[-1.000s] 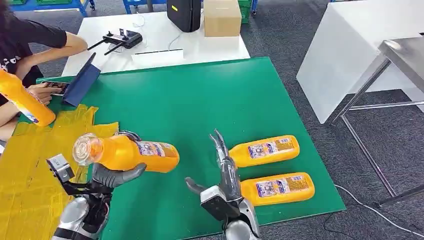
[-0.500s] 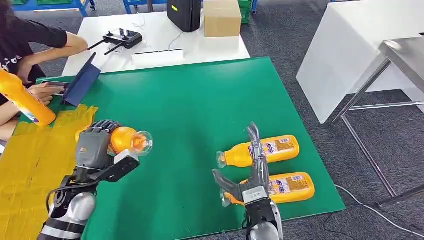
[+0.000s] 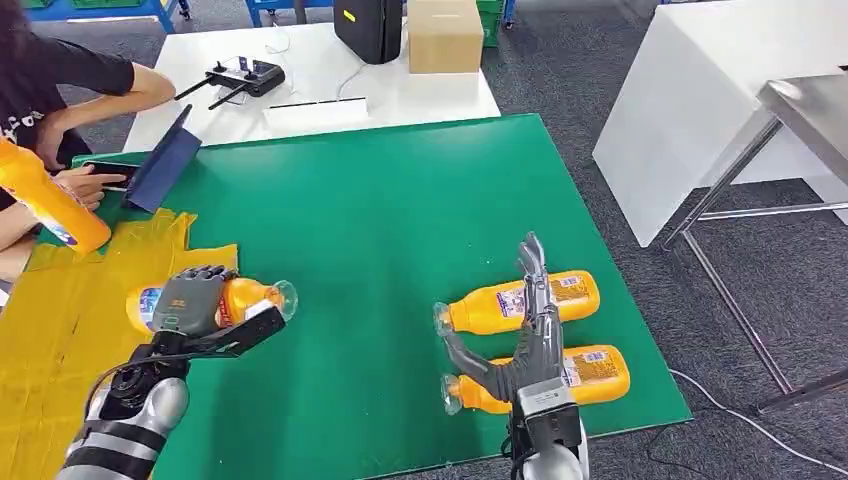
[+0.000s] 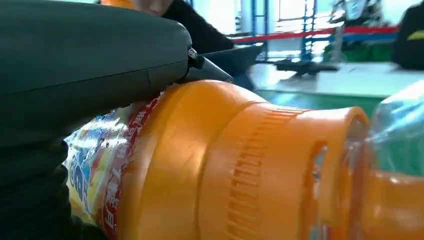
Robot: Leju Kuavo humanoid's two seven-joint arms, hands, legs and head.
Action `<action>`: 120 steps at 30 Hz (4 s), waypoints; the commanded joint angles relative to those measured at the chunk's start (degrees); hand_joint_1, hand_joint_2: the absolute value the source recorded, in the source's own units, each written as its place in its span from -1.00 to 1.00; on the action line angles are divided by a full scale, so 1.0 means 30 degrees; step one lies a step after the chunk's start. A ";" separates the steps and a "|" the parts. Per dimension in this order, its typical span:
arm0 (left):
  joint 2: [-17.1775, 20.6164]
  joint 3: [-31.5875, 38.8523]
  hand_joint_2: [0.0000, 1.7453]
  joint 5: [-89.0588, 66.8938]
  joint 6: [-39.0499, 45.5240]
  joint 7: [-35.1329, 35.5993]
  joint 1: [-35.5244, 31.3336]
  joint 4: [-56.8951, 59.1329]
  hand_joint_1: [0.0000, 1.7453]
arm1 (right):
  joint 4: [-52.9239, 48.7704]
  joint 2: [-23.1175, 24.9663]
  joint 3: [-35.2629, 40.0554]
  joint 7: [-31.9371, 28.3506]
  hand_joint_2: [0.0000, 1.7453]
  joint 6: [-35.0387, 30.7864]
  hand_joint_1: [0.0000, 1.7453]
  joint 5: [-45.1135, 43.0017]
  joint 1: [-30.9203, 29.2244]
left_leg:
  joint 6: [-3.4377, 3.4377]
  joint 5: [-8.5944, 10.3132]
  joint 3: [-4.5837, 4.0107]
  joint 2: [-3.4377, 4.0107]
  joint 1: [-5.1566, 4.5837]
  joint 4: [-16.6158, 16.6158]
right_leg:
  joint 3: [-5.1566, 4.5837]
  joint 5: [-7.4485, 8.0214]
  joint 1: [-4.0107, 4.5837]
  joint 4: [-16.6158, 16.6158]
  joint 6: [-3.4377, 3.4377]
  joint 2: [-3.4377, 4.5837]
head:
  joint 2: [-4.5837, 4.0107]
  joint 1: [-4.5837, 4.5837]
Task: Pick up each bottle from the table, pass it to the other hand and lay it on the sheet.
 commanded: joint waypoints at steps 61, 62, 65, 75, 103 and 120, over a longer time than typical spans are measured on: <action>-0.2298 0.2559 1.00 1.3573 0.1449 -0.8839 0.2432 -0.3444 -1.00 | 0.1111 -0.0771 0.0403 0.0395 1.00 -0.1938 -1.00 0.0844 -0.0554 | -0.0025 -0.0038 0.0039 -0.0054 0.0038 0.0001 | 0.0055 -0.0024 0.0028 -0.0023 -0.0004 0.0030 | 0.0000 0.0000; -0.2336 0.2575 1.00 1.3839 0.1266 -0.8926 0.2468 -0.3519 -1.00 | 0.1103 -0.0804 0.0434 0.0386 1.00 -0.1948 -1.00 0.0881 -0.0568 | -0.0022 -0.0035 0.0036 -0.0043 0.0037 -0.0001 | 0.0051 -0.0020 0.0029 -0.0026 -0.0002 0.0030 | 0.0000 0.0000; -0.2435 0.2569 1.00 1.6274 -0.0810 -0.9568 0.2943 -0.4282 -1.00 | 0.1187 -0.1501 0.0710 0.1349 1.00 -0.2657 -1.00 0.3487 -0.0790 | -0.0019 -0.0034 0.0037 -0.0051 0.0034 -0.0003 | 0.0054 -0.0024 0.0026 -0.0026 0.0002 0.0021 | 0.0000 -0.0007; -0.3120 0.3269 1.00 2.0557 -0.5576 -0.9901 0.4445 -0.5757 -1.00 | 0.1654 -0.5930 -0.0193 0.6266 1.00 -0.1065 -1.00 1.2372 -0.2818 | 0.0003 -0.0025 0.0017 -0.0019 -0.0002 -0.0002 | 0.0039 -0.0001 -0.0013 -0.0028 0.0012 0.0032 | 0.0000 -0.0007; -0.3388 0.1569 1.00 2.0513 -0.6251 -0.9083 0.1564 -0.2311 -1.00 | 1.1009 -0.8574 0.2785 0.8324 1.00 0.5321 -1.00 1.3061 -1.0074 | 0.0019 0.0004 0.0038 -0.0019 -0.0026 -0.0005 | 0.0052 0.0027 -0.0039 -0.0024 0.0033 0.0039 | 0.0000 -0.0015; -0.3463 0.1798 1.00 2.0879 -0.6420 -0.8980 0.0692 -0.0325 -1.00 | 1.5129 -0.8593 0.5260 0.8331 1.00 0.7050 -1.00 1.2711 -1.2659 | 0.0008 0.0005 0.0041 -0.0055 -0.0012 0.0000 | 0.0065 0.0024 -0.0028 -0.0024 0.0031 0.0029 | 0.0000 -0.0007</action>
